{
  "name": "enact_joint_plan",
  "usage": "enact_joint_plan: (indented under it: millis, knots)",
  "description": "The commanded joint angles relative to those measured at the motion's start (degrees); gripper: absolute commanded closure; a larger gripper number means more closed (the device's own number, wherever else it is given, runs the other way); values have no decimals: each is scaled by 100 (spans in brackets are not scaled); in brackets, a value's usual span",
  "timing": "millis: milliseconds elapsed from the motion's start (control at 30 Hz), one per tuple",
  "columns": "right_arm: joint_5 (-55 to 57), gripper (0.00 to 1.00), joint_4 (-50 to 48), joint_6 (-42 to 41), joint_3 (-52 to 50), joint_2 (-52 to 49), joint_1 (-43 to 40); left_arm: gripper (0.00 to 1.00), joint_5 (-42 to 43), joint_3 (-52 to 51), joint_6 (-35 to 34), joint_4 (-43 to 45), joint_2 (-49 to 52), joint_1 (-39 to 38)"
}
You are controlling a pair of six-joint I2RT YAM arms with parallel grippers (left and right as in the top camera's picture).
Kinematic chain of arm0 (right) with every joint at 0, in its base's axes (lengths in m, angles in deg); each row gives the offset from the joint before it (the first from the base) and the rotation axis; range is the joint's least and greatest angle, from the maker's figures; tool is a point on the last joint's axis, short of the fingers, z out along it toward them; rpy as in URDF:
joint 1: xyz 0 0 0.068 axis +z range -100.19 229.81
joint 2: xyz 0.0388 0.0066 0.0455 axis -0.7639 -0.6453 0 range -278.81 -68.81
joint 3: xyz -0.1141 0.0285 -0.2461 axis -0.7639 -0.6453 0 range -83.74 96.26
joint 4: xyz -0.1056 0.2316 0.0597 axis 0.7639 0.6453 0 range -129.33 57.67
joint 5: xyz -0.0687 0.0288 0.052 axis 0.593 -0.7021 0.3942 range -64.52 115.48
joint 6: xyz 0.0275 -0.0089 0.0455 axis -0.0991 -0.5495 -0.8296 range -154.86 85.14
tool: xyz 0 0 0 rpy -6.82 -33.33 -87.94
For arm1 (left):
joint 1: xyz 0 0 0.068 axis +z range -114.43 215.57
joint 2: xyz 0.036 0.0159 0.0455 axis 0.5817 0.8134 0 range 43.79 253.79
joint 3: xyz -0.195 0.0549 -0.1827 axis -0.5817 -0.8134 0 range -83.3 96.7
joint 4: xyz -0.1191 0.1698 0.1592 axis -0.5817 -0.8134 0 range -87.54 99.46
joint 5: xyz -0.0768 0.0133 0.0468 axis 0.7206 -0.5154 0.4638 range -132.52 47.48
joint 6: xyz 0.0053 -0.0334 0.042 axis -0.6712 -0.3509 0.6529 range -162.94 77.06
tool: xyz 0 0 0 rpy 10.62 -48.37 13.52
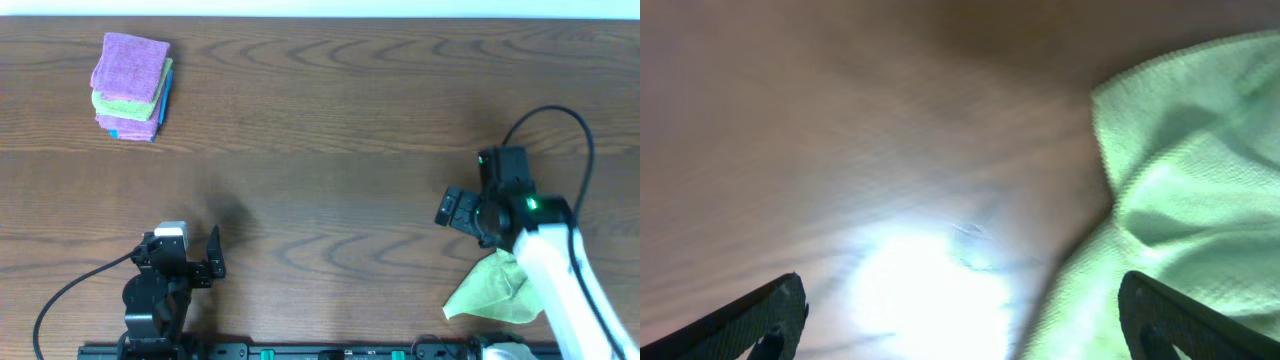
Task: Fold the cloth
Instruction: 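Grasp the crumpled green cloth with the right gripper and lift it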
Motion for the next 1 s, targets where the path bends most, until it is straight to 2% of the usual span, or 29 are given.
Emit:
enact_joint_plan:
  millis: [0, 167, 267, 500, 667, 733, 833, 900, 967]
  knots:
    - [621, 1, 216, 144, 199, -525, -70, 5, -103, -98, -39, -13, -33, 15]
    - [1097, 1, 461, 107, 199, -1032, -243, 5, -103, -98, -37, -11, -33, 15]
    - [1108, 1, 592, -219, 199, -1093, -632, 5, -103, -98, -39, -13, -33, 15]
    - [516, 1, 723, -160, 166, -1093, -1882, 5, -103, -98, -39, -11, -33, 15]
    - [195, 2, 678, 22, 70, -1093, -2247, 5, -103, -98, -39, -13, -33, 15]
    - [195, 8, 658, 20, -9, -1093, -2271, 5, -103, -98, -39, -13, -33, 15]
    - [188, 29, 599, 17, -122, -1093, -2271, 5, -103, -98, -39, -13, -33, 15]
    - [149, 52, 568, 17, -181, -1095, -2271, 4, -103, -98, -39, -13, -33, 15]
    - [83, 79, 494, 17, -254, -1095, -2271, 4, -103, -98, -39, -13, -33, 15]
